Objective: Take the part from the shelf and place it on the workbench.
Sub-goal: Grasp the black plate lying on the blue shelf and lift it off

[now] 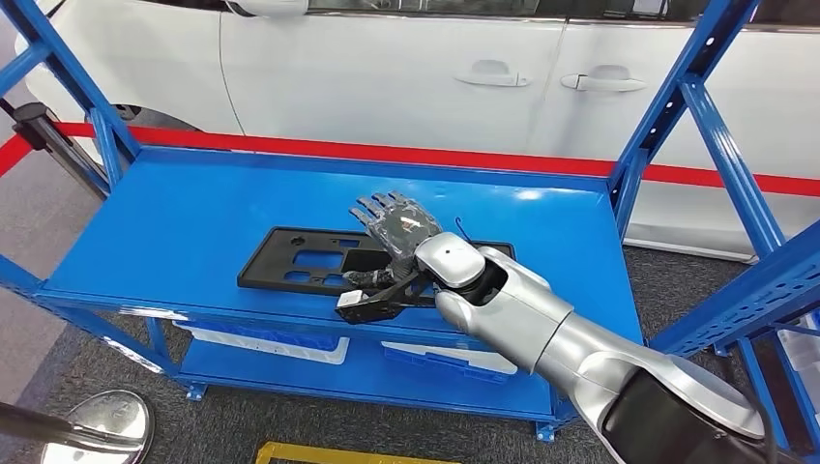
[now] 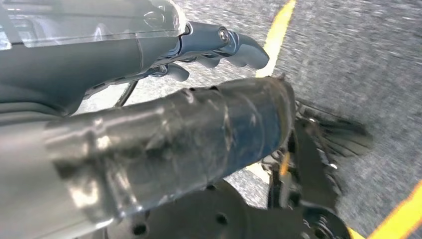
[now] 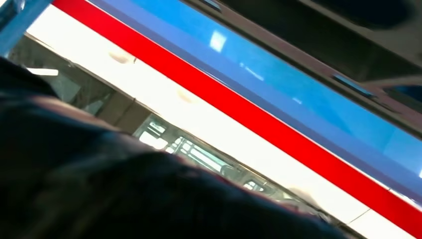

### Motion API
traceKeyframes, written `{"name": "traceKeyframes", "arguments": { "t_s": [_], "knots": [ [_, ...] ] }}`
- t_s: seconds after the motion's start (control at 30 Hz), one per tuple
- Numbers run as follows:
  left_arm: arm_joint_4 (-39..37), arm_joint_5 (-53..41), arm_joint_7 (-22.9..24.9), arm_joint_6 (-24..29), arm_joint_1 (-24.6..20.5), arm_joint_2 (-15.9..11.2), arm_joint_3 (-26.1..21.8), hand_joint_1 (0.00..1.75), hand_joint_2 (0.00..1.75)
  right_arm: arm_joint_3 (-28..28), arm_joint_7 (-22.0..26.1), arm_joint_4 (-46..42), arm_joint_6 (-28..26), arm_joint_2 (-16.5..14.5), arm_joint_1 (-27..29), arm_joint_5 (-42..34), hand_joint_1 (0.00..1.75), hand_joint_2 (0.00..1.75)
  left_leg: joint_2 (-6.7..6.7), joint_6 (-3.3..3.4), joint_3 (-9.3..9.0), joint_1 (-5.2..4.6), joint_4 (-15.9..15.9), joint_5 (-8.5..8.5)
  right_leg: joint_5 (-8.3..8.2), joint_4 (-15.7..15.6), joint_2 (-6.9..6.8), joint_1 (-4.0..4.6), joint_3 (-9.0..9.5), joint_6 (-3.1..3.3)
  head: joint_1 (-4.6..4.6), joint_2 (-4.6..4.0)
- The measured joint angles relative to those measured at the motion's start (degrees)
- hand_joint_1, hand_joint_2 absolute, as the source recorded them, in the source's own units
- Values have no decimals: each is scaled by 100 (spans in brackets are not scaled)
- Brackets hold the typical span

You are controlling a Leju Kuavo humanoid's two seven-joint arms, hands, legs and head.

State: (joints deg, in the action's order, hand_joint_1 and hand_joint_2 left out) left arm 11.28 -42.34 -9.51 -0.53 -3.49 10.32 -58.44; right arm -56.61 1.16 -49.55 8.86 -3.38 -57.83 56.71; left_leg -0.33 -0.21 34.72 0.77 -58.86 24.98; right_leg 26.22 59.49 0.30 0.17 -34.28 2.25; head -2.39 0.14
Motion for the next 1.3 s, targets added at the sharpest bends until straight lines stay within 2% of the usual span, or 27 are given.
{"name": "traceKeyframes", "arguments": {
  "t_s": [0.1, 0.13, 0.2, 0.27, 0.3, 0.33, 0.37, 0.43, 0.47, 0.5, 0.57, 0.6, 0.67, 0.7, 0.77, 0.8, 0.83, 0.87, 0.93, 0.97, 1.0, 1.07, 1.17, 1.23, 1.3],
  "knots": [
    [0, -14, -22, 0, -9, 2, -6, 0, 0, 0, 11, 11, 46, -4, -18, -49, 0, 0, -8, 65, -28, 9, 60, -8, 15, 3, -1, 7, 5, -75, 2, 1],
    [0, -19, -24, 1, -7, 4, -8, 0, 0, 0, 16, 12, 61, -4, -30, -74, 0, 0, -3, 97, -44, 24, 88, -22, 70, 69, -1, 6, -19, -103, 5, 1],
    [0, -30, -24, 4, -4, 8, -12, 0, 0, 0, 29, 16, 96, -2, -49, -129, 0, 0, 11, 149, -66, 46, 130, -44, 342, 522, -3, -10, -226, -153, 10, 1],
    [0, -45, -25, 10, -3, 8, -15, 0, 0, 0, 45, 27, 131, 4, -30, -171, 0, 0, 14, 172, -63, 42, 130, -41, 663, 1259, -7, -35, -592, -189, 11, 1],
    [0, -52, -27, 14, -3, 7, -17, 0, 0, 0, 52, 34, 147, 6, -9, -187, 0, 0, 12, 175, -63, 41, 125, -36, 713, 1506, -8, -47, -724, -201, 11, 1],
    [0, -61, -31, 19, -4, 8, -20, 0, 0, 0, 57, 40, 159, 9, 7, -196, 0, 0, 9, 174, -65, 41, 118, -31, 651, 1548, -9, -60, -762, -207, 11, 1],
    [0, -70, -35, 25, -5, 8, -22, 0, 0, 0, 62, 44, 168, 10, 14, -202, 0, 0, 5, 167, -67, 42, 107, -23, 488, 1367, -10, -71, -691, -206, 11, 1],
    [0, -84, -42, 41, -7, 11, -24, 0, 0, 0, 67, 46, 175, 10, -6, -213, 0, 0, -1, 137, -69, 36, 75, 3, 100, 601, -14, -75, -339, -179, 12, 0],
    [0, -88, -46, 52, -8, 13, -25, 0, 0, -1, 68, 46, 176, 8, -21, -220, 0, 0, -1, 115, -64, 29, 59, 16, -11, 284, -12, -64, -195, -161, 12, 0],
    [0, -93, -51, 62, -9, 13, -25, 0, 0, -1, 68, 46, 177, 6, -32, -231, 0, 0, -1, 89, -59, 23, 49, 23, -53, 93, -9, -48, -110, -145, 11, 0],
    [0, -99, -64, 80, -11, 13, -26, 0, 0, -2, 64, 46, 178, 2, -42, -260, 0, 0, -1, 28, -61, 19, 60, 22, -44, 27, 0, -22, -93, -109, 10, 1],
    [0, -103, -69, 85, -11, 13, -27, 0, 0, -2, 61, 45, 178, 0, -49, -274, 0, 0, 0, -4, -61, 27, 64, 30, -57, 5, -2, -35, -80, -78, 9, 1],
    [0, -110, -74, 93, -12, 10, -29, 0, 0, -2, 57, 43, 178, -10, -74, -286, 0, 0, 3, -56, 9, 36, -113, 167, -88, -52, -11, -66, -47, -5, 5, 1],
    [0, -120, -76, 97, -13, 9, -31, 0, 0, -2, 54, 42, 178, -17, -84, -291, 0, 0, 4, -75, 129, 42, -379, 323, -98, -71, -18, -80, -35, 23, 2, 1],
    [0, -146, -89, 103, -9, 10, -33, 0, 0, -4, 32, 42, 180, -23, -92, -301, 0, 0, 5, -108, 483, 45, -1139, 677, -94, -73, -27, -67, -35, 47, -2, 0],
    [0, -168, -102, 103, -7, 11, -33, 0, 0, -5, 15, 42, 180, -24, -91, -307, 0, 0, 6, -118, 630, 47, -1436, 764, -93, -71, -30, -59, -34, 49, -2, -1],
    [0, -187, -116, 104, -5, 12, -33, 0, 0, -7, 0, 41, 180, -24, -91, -310, 0, 0, 7, -121, 686, 47, -1537, 744, -91, -67, -30, -52, -33, 51, -2, -1],
    [0, -204, -126, 105, -3, 11, -33, 0, 0, -8, -12, 38, 180, -24, -93, -312, 0, 0, 7, -114, 623, 47, -1395, 609, -87, -62, -26, -48, -28, 50, -2, -1],
    [0, -224, -138, 110, -3, 6, -33, 0, 0, -8, -24, 31, 179, -25, -102, -314, 0, 0, 8, -77, 263, 46, -639, 226, -70, -41, -17, -45, -21, 34, -2, -1],
    [0, -231, -140, 111, -2, 4, -33, 0, 0, -8, -28, 27, 179, -24, -109, -314, 0, 0, 8, -53, 90, 35, -278, 95, -58, -23, -12, -34, -26, 17, -1, -1],
    [0, -237, -143, 112, -5, 3, -33, 0, 0, -8, -29, 26, 179, -22, -115, -314, 0, 0, 5, -30, -16, 24, -54, 36, -51, -11, -10, -24, -36, -5, 0, -1],
    [0, -246, -144, 112, -8, 3, -32, 0, 0, -9, -31, 26, 179, -20, -121, -314, 0, 0, -3, 10, -58, -5, 47, 35, -52, -7, -10, -14, -48, -55, 4, -1],
    [0, -246, -144, 112, -8, 7, -31, 0, 0, -9, -31, 23, 178, -18, -126, -314, 0, 0, 2, 85, -74, 25, 95, 2, -25, 14, -11, -15, -55, -121, 5, 0],
    [0, -246, -145, 112, -5, 9, -32, 0, 0, -9, -31, 18, 179, -8, -141, -314, 0, 0, 12, 134, -87, 45, 128, -20, 204, 353, -13, -26, -204, -161, 9, 1],
    [0, -242, -163, 106, -4, 9, -33, 0, 0, -13, -34, 15, 182, 11, -143, -314, 0, 0, 16, 165, -83, 40, 130, -22, 564, 1068, -15, -47, -533, -193, 11, 1]
  ]
}}
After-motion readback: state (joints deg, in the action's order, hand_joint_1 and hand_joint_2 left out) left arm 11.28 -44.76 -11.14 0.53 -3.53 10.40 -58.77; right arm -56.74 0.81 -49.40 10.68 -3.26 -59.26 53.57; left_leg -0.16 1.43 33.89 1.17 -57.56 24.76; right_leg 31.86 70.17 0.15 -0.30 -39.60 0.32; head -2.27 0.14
